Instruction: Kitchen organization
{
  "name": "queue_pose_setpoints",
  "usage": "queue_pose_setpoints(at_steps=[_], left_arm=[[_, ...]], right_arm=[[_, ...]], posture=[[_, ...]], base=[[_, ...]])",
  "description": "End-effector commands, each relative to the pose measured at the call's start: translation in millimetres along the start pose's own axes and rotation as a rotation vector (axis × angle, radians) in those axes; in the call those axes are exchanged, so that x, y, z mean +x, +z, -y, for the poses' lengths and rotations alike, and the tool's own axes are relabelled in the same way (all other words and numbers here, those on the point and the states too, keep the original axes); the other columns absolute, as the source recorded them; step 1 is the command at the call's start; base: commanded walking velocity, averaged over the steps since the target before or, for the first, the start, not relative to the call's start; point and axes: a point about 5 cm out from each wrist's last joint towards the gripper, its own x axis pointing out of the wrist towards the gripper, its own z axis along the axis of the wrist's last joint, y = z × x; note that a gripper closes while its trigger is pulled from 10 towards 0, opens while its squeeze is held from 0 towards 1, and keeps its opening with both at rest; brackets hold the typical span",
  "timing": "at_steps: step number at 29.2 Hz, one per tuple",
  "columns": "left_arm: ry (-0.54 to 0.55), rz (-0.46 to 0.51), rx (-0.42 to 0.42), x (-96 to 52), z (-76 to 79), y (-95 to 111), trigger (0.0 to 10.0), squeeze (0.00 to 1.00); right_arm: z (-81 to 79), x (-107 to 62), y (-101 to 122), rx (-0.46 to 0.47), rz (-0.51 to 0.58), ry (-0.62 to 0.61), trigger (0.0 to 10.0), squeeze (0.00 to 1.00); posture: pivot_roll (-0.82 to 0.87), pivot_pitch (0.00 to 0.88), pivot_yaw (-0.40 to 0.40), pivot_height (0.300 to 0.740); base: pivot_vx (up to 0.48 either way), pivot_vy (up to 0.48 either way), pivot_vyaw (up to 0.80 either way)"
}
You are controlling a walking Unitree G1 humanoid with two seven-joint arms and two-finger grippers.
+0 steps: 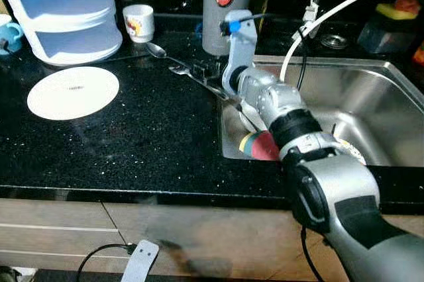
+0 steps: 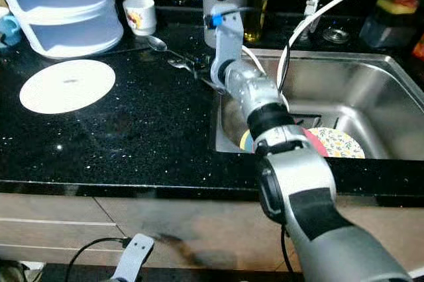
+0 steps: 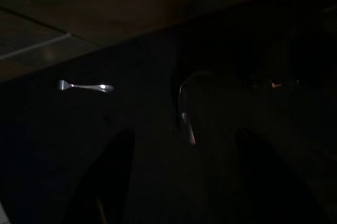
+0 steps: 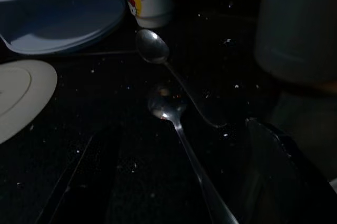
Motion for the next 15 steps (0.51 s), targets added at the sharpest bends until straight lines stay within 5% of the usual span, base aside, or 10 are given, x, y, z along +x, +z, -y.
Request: queue_pose_setpoints(at_steps=[1, 15], left_arm=[[-0.017, -0.037, -0.006, -0.9, 4.3, -13, 10.0, 0.00], [0.000, -0.042, -0.022, -5.4, 2.2, -31, 10.0, 0.00]], right_arm=[[-0.2, 0.8, -3, 0.027, -0.019, 0.008, 10.0, 0.00], [3.8, 1.2, -5, 0.003, -0.066, -0.022, 10.0, 0.00]], posture=[[0.07, 0.129, -0.053, 0.740], [0.09, 0.185, -0.052, 0.740]], base=[[0.000, 0.000, 0.00], [0.000, 0.000, 0.00]])
